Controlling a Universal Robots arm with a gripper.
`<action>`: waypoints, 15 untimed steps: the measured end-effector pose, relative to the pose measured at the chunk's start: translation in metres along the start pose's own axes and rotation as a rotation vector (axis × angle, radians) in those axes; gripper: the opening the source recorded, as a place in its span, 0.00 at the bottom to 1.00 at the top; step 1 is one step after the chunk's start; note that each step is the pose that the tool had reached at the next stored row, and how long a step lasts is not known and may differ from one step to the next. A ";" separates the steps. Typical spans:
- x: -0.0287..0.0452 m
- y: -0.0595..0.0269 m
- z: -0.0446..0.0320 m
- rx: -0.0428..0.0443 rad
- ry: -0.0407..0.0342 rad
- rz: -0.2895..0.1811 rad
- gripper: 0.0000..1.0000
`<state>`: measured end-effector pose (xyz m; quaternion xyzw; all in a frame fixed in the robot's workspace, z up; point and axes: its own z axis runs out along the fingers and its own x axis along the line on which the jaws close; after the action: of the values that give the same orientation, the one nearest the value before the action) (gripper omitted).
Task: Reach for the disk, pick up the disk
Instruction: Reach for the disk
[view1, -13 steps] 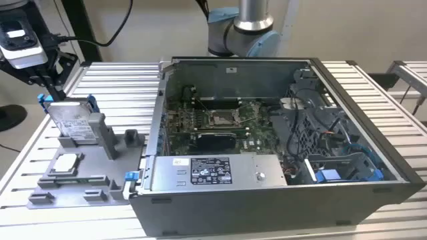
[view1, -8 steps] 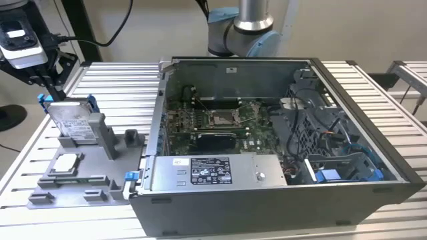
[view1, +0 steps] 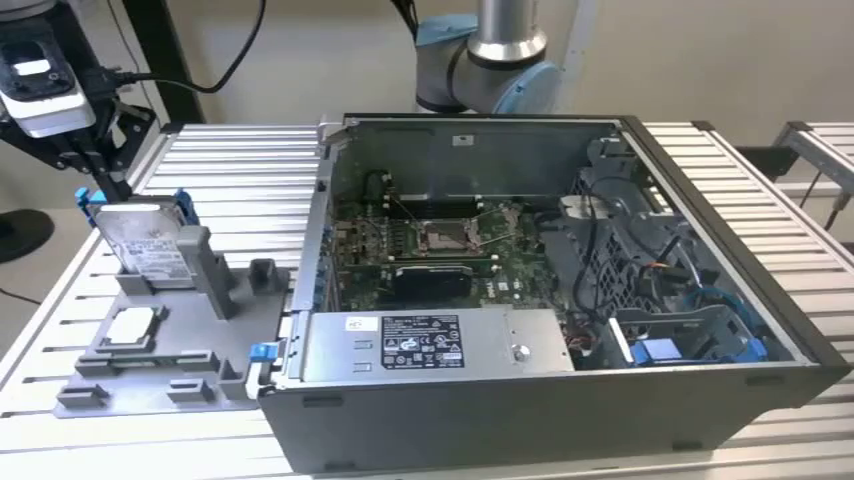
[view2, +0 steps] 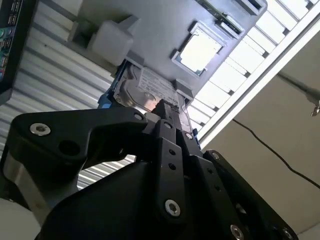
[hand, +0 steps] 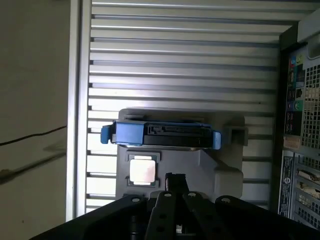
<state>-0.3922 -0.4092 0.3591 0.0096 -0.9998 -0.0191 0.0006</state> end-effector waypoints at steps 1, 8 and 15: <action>0.0001 0.0008 0.0000 0.0000 0.0001 0.000 0.00; 0.0033 0.0221 0.0008 0.0020 0.0001 0.000 0.00; 0.0277 0.0296 0.0014 0.0022 -0.0005 0.000 0.00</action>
<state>-0.4204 -0.3802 0.3589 0.0096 -0.9998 -0.0180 0.0004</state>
